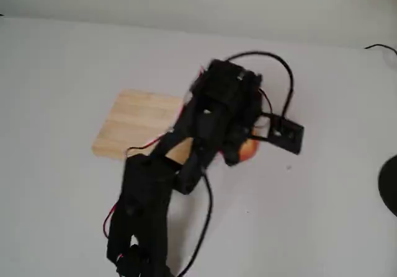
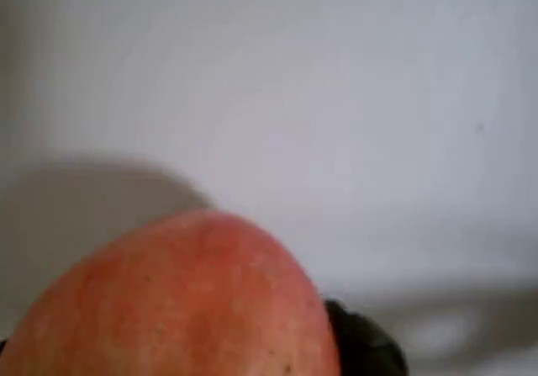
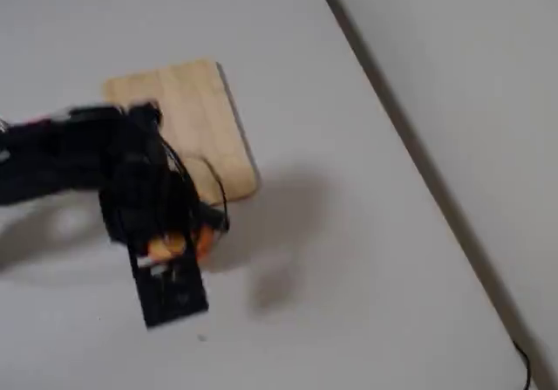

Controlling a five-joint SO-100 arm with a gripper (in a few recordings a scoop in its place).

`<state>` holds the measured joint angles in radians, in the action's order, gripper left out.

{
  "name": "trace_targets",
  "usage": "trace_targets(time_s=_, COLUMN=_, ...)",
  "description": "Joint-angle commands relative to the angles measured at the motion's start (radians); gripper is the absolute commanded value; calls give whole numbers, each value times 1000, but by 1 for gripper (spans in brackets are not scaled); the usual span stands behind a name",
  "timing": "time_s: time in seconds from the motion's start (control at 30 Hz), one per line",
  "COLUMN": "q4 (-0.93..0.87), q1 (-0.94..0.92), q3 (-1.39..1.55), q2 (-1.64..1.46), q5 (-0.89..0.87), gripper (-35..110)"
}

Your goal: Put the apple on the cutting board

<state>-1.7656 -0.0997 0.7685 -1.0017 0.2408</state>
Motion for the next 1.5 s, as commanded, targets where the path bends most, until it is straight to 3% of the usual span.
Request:
trace_targets(time_s=0.0, q4=-48, q1=92, q3=-95, q2=-209, q5=-41, gripper=0)
trace_targets(time_s=0.6, q4=2, q1=506, q3=-95, q2=-140, q5=-163, gripper=0)
trace_targets(time_s=1.47, q4=153, q1=588, q3=-95, q2=57, q5=-209, gripper=3)
